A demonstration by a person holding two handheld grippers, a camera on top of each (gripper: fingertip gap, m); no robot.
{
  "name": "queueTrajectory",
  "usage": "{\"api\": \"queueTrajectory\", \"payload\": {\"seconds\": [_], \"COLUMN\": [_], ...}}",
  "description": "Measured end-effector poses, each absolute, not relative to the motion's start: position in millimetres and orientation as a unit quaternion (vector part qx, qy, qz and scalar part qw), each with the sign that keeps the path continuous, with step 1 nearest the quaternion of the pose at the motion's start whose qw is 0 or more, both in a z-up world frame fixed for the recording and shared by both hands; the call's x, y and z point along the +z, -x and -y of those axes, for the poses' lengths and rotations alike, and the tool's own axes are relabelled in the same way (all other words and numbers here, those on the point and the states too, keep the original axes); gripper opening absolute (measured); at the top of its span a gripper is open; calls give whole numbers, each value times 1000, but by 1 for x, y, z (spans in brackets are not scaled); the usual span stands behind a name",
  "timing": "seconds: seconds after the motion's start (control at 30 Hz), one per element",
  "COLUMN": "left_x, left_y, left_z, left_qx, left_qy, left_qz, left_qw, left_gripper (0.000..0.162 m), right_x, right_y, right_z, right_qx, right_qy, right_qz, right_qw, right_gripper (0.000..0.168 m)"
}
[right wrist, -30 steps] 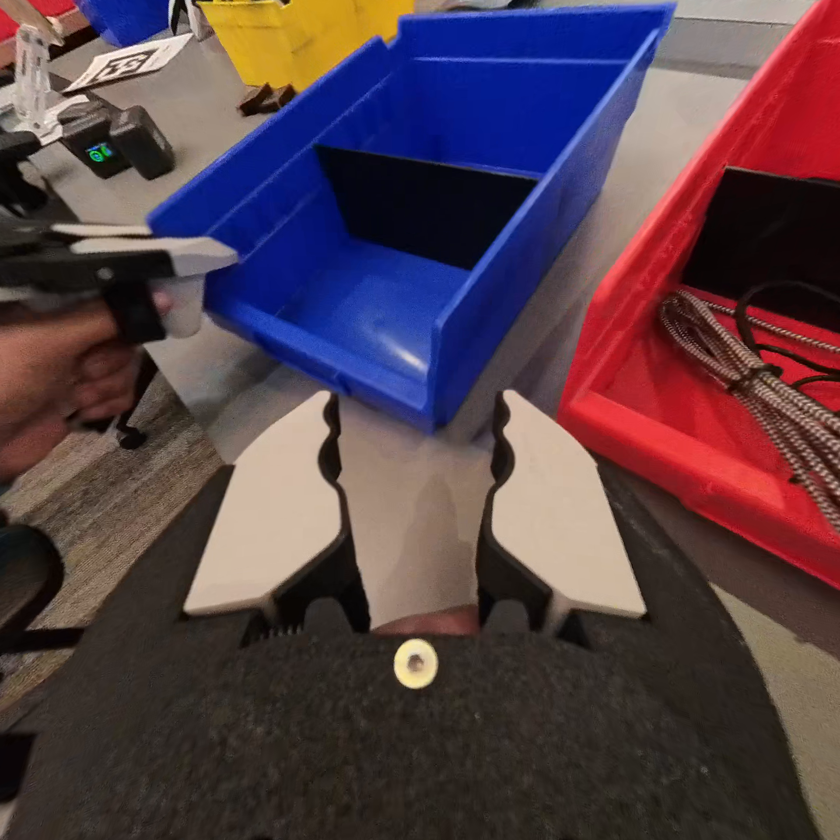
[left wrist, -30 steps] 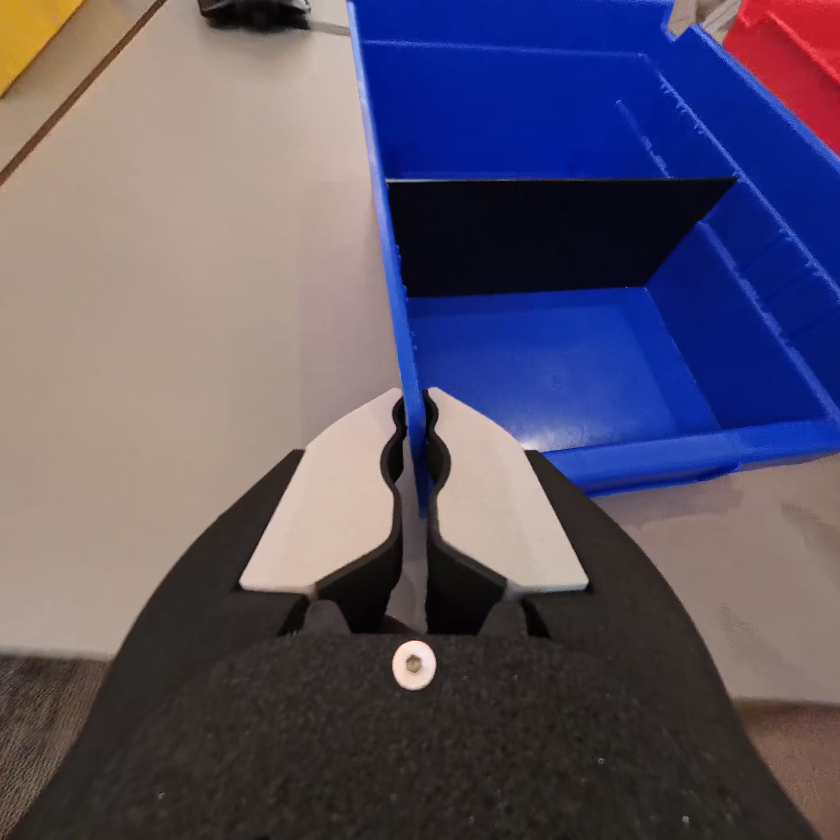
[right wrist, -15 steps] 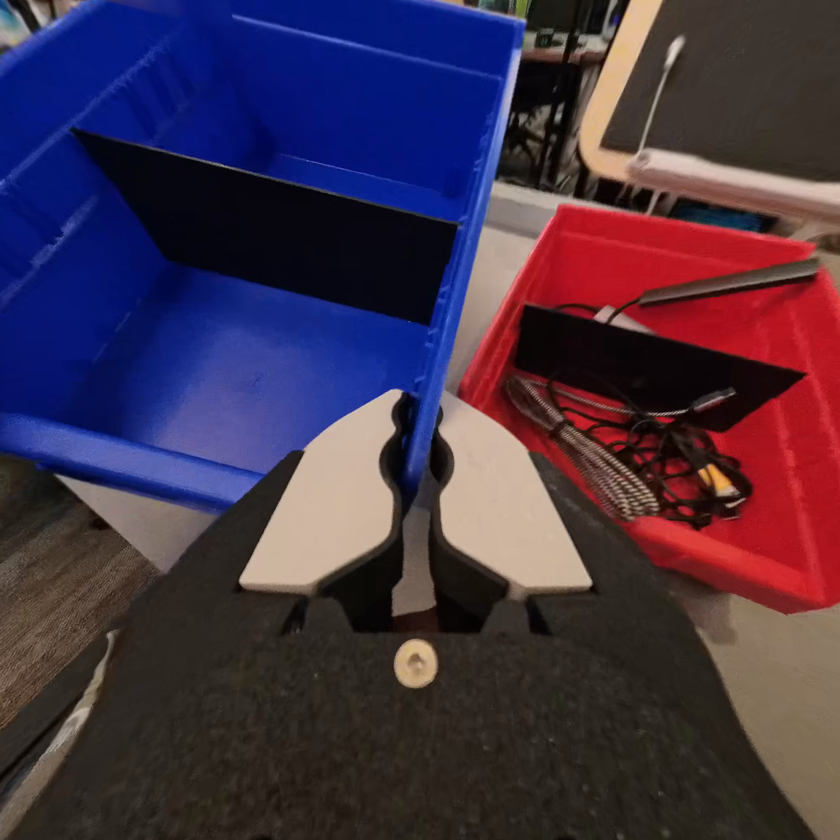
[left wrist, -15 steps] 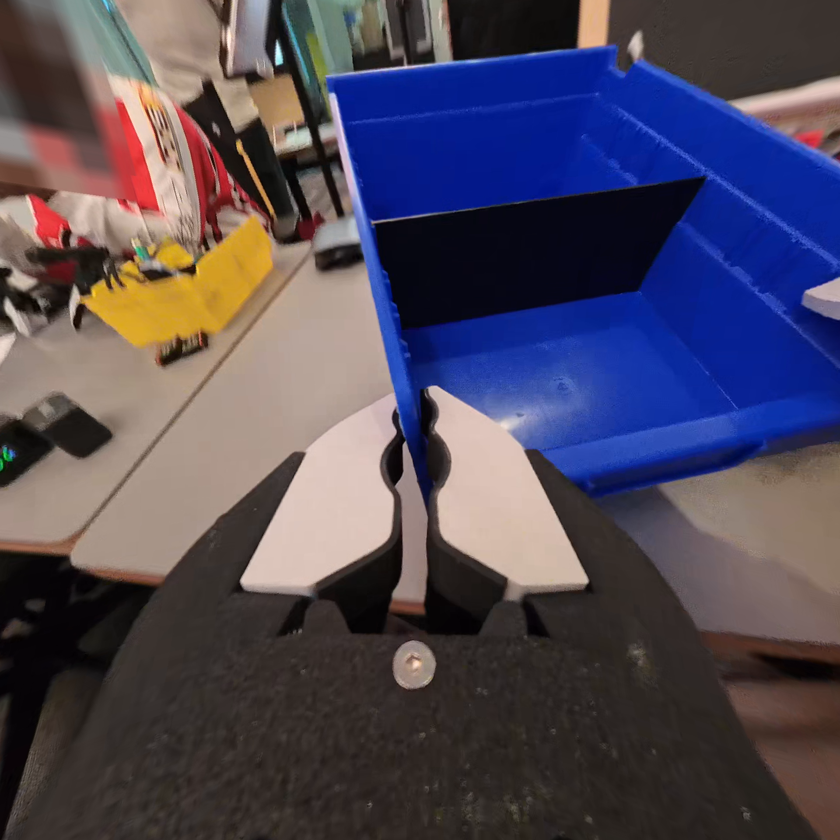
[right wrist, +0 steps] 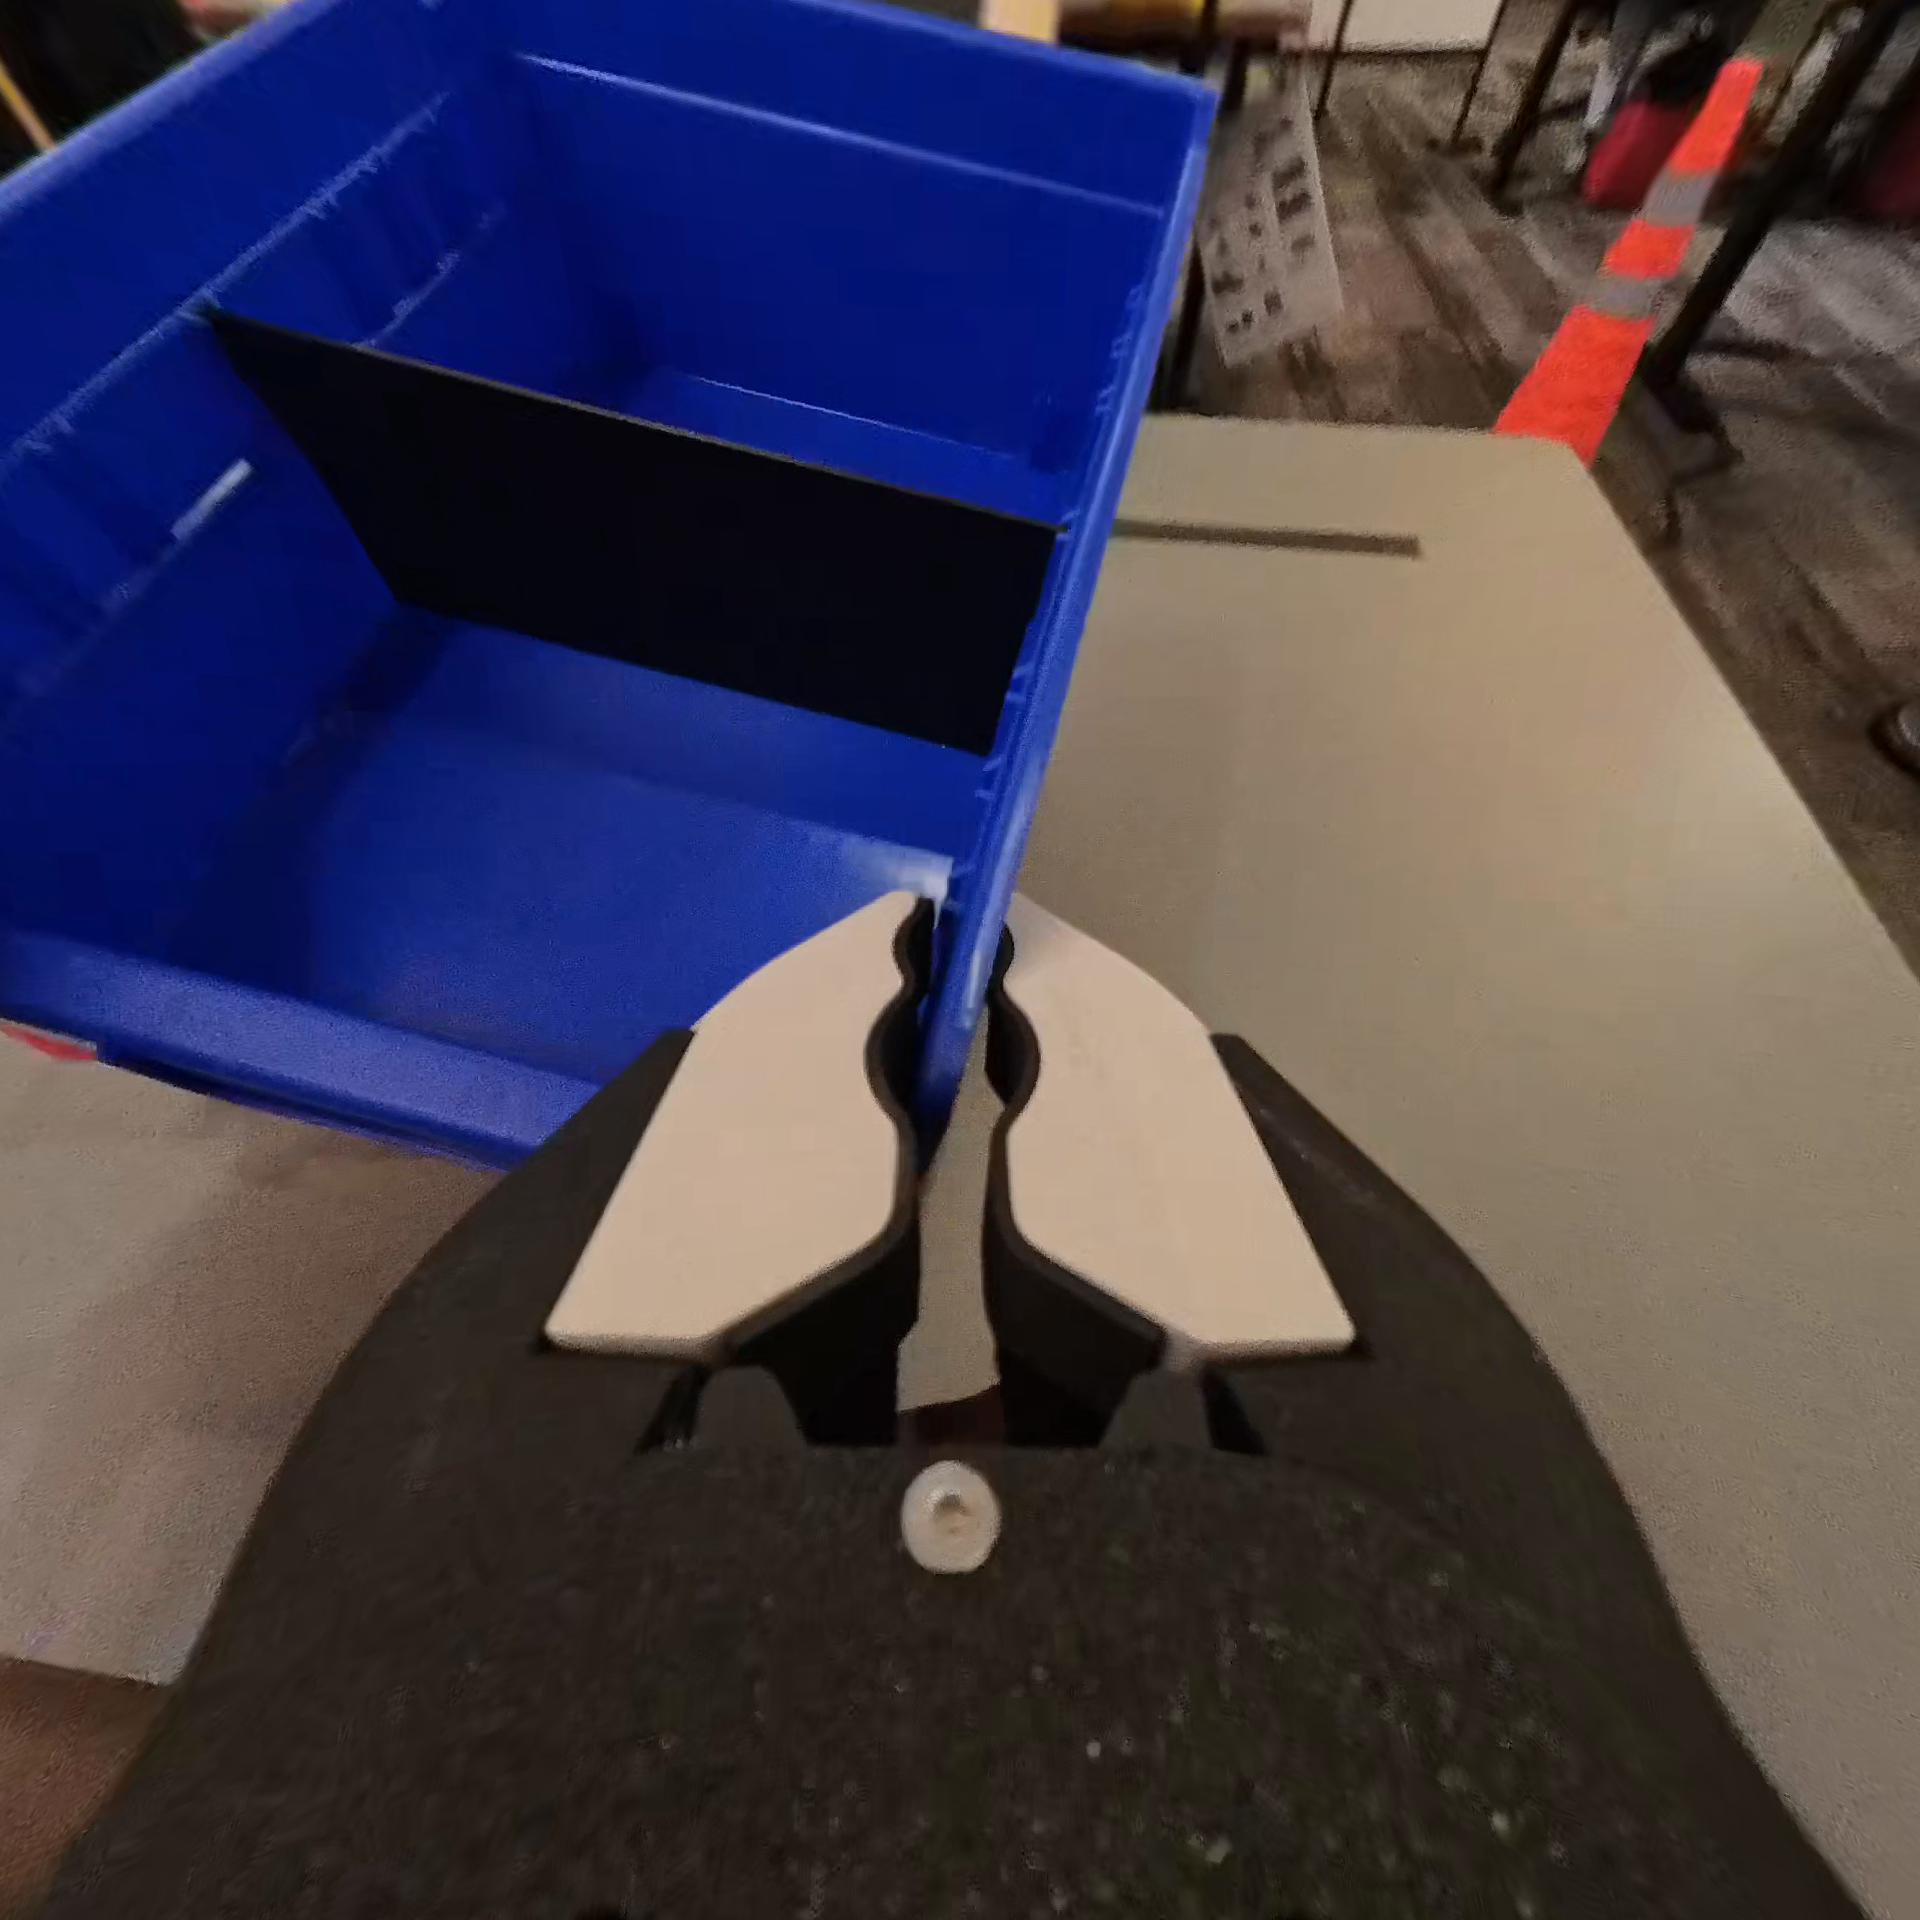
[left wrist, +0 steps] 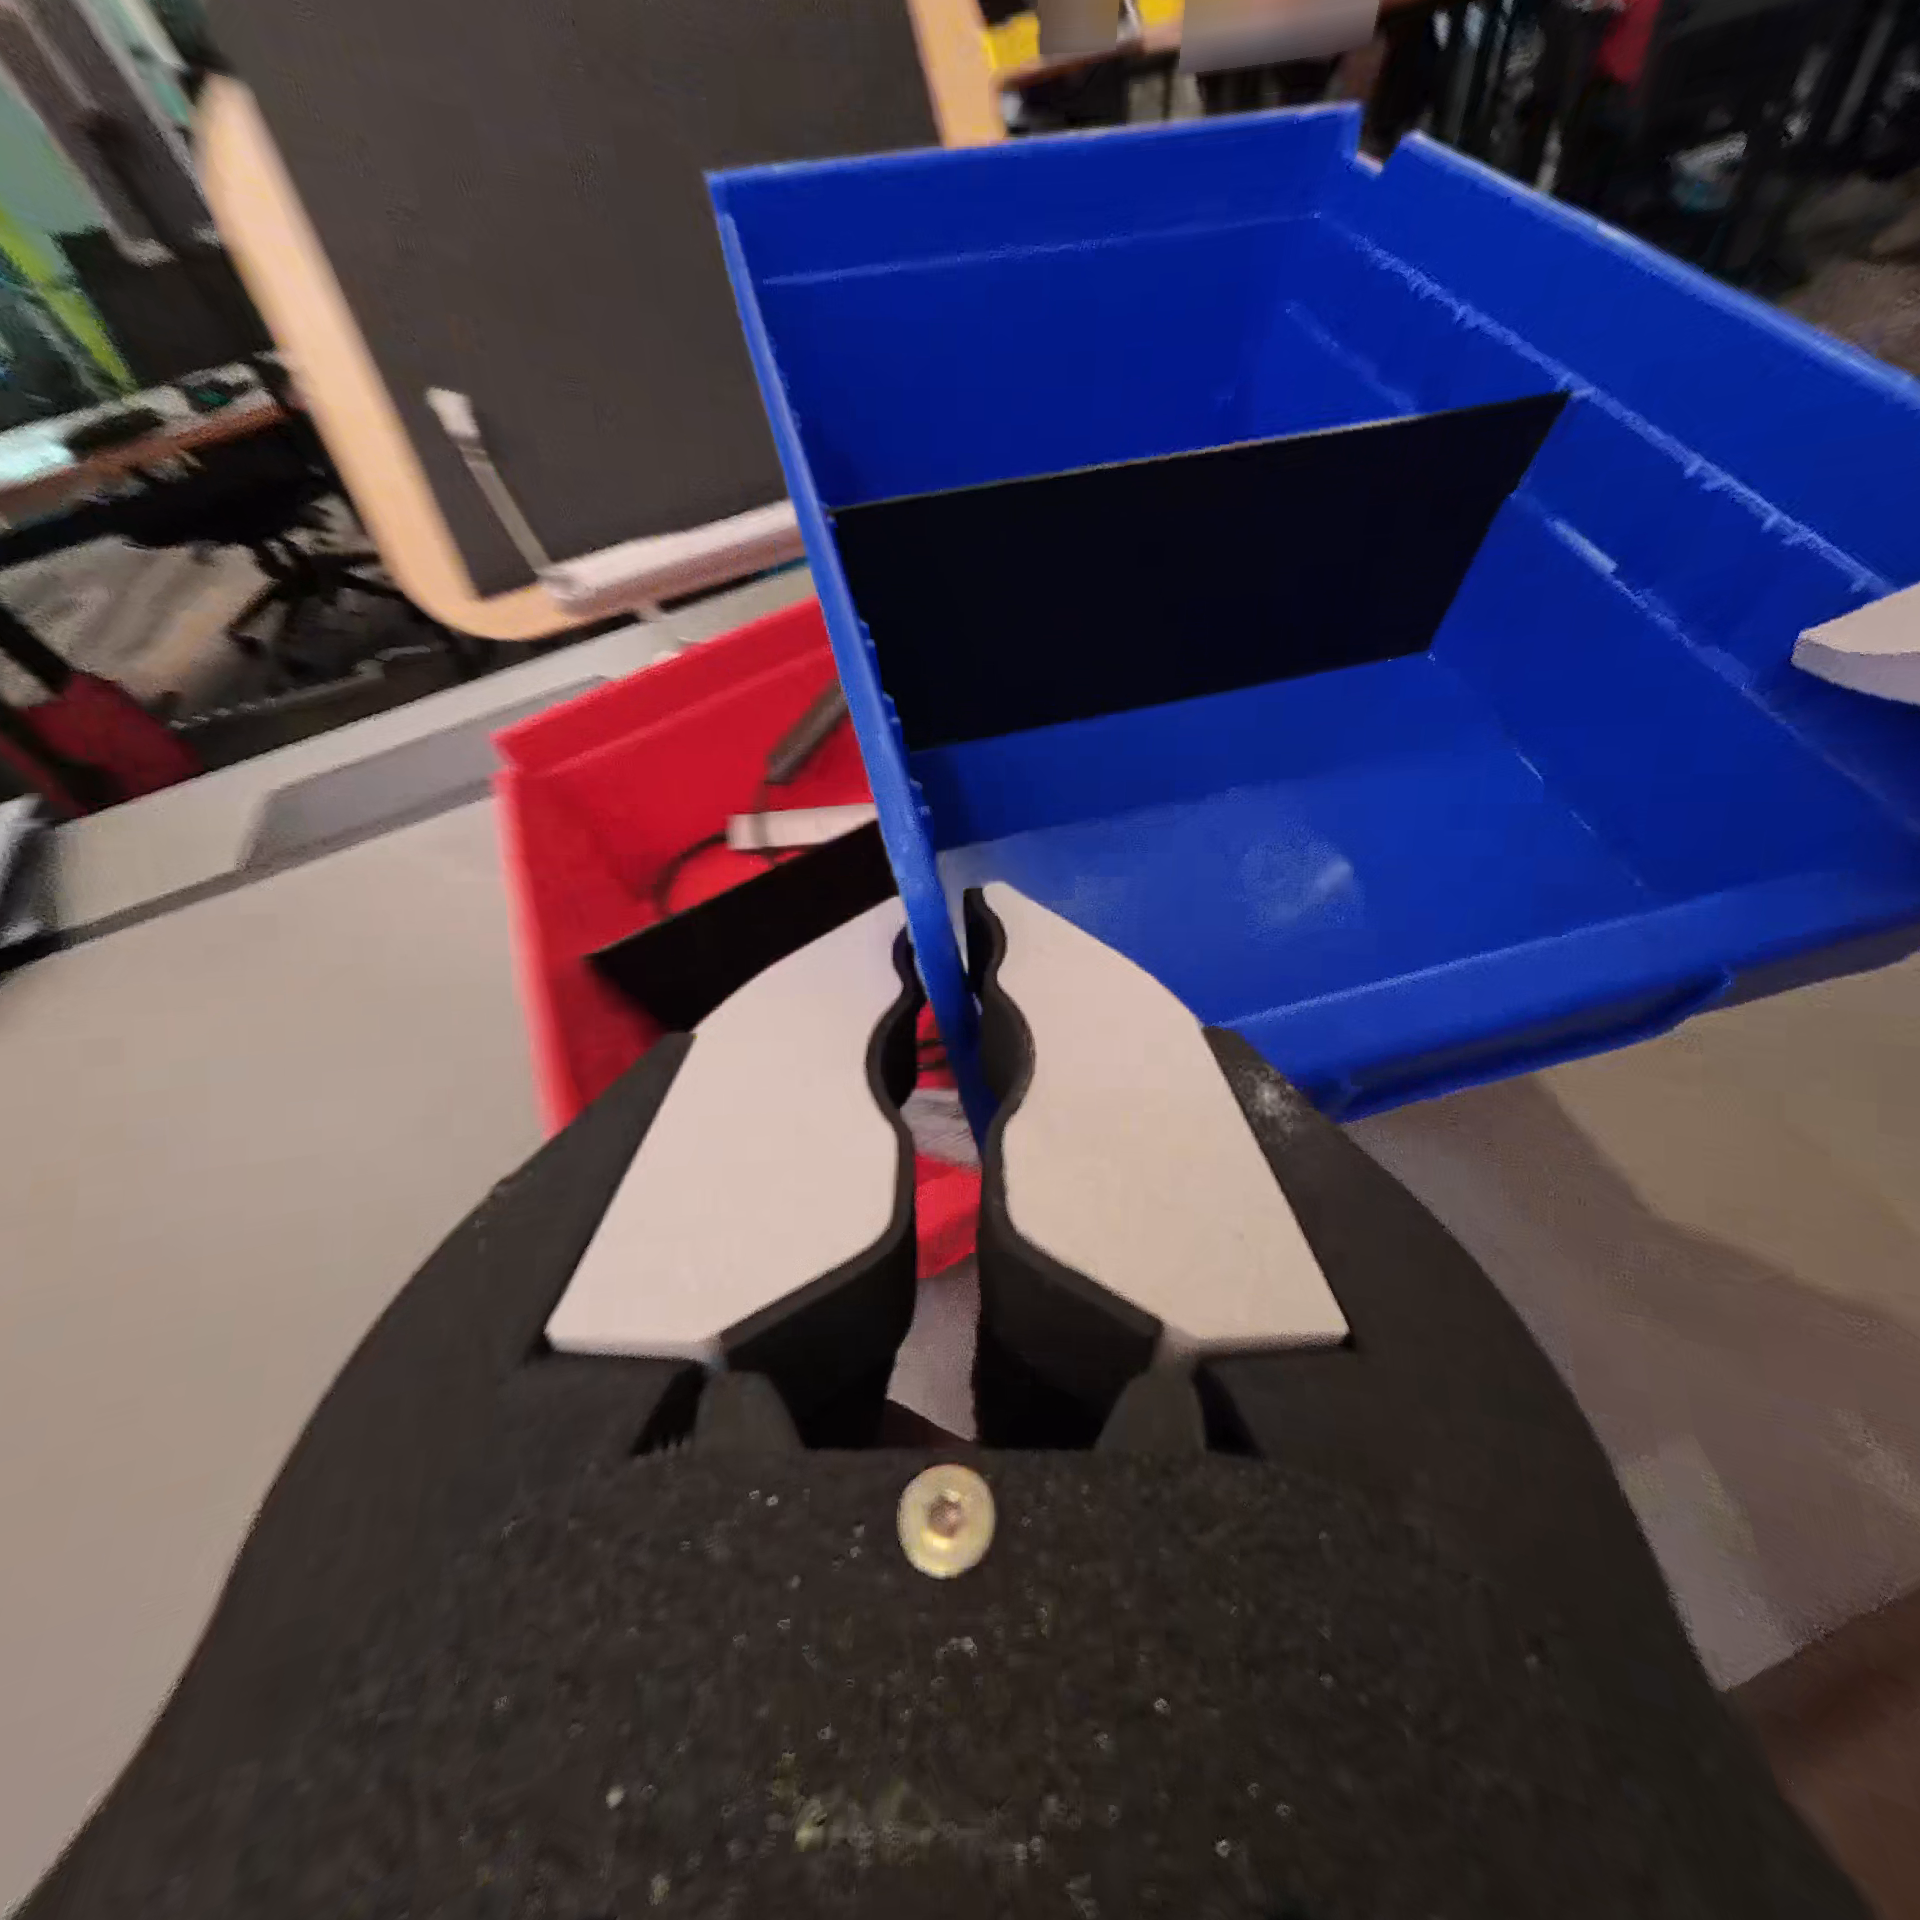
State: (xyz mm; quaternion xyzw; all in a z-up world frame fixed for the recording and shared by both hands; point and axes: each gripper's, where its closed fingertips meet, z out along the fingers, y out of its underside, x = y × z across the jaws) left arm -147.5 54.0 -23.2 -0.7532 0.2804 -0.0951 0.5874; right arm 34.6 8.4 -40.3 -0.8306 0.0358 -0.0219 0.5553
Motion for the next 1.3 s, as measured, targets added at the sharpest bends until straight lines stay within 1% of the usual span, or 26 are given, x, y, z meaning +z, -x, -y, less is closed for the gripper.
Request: {"api": "queueTrajectory", "payload": {"seconds": [0.07,0.17,0.3,0.4,0.5,0.57,0.63,0.7,0.73,0.8,0.9,0.97,1.0,1.03,1.1,1.17,1.23,1.3], "left_x": [-24,-29,-37,-69,-106,-125,-140,-140,-134,-112,-84,-71,-66,-63,-64,-75,-96,-117], "left_y": [99,32,-24,-61,-84,-93,-103,-102,-99,-76,-4,59,94,128,189,227,243,243], "left_z": [-56,-54,-50,-50,-52,-49,-37,-25,-18,-5,-6,-17,-27,-38,-60,-77,-91,-101], "left_qx": [-109,-107,-133,-127,-136,-152,-176,-185,-204,-245,-258,-251,-233,-203,-128,-72,-51,-65], "left_qy": [735,724,717,727,749,757,757,747,738,724,739,761,772,784,806,821,841,852], "left_qz": [-298,-317,-324,-354,-369,-375,-404,-429,-435,-424,-375,-325,-298,-273,-236,-225,-221,-218], "left_qw": [600,603,603,574,534,513,482,473,473,486,496,503,510,518,527,519,492,471], "left_gripper": [5,5,6,8,10,12,19,19,18,18,19,26,27,30,39,51,55,55], "right_x": [-51,-54,-54,-79,-112,-122,-131,-133,-134,-133,-95,-58,-41,-28,-18,-26,-44,-70], "right_y": [-81,-148,-206,-243,-266,-276,-289,-292,-294,-302,-307,-295,-276,-250,-177,-91,-11,31], "right_z": [-3,4,8,3,-6,-13,-16,-19,-18,-9,17,33,35,31,10,-14,-35,-58], "right_qx": [-24,-75,-62,-69,-36,-31,-45,-20,-16,-39,-128,-196,-209,-201,-131,-15,85,89], "right_qy": [838,845,842,864,885,878,877,875,876,880,851,821,808,799,796,803,807,821], "right_qz": [-66,-61,-58,-53,-54,-52,-63,-93,-111,-144,-159,-148,-127,-98,-29,27,76,103], "right_qw": [541,526,533,495,460,475,474,475,468,452,484,516,536,558,591,596,580,554], "right_gripper": [7,8,7,7,6,5,6,6,11,29,35,35,35,35,35,41,48,55]}}
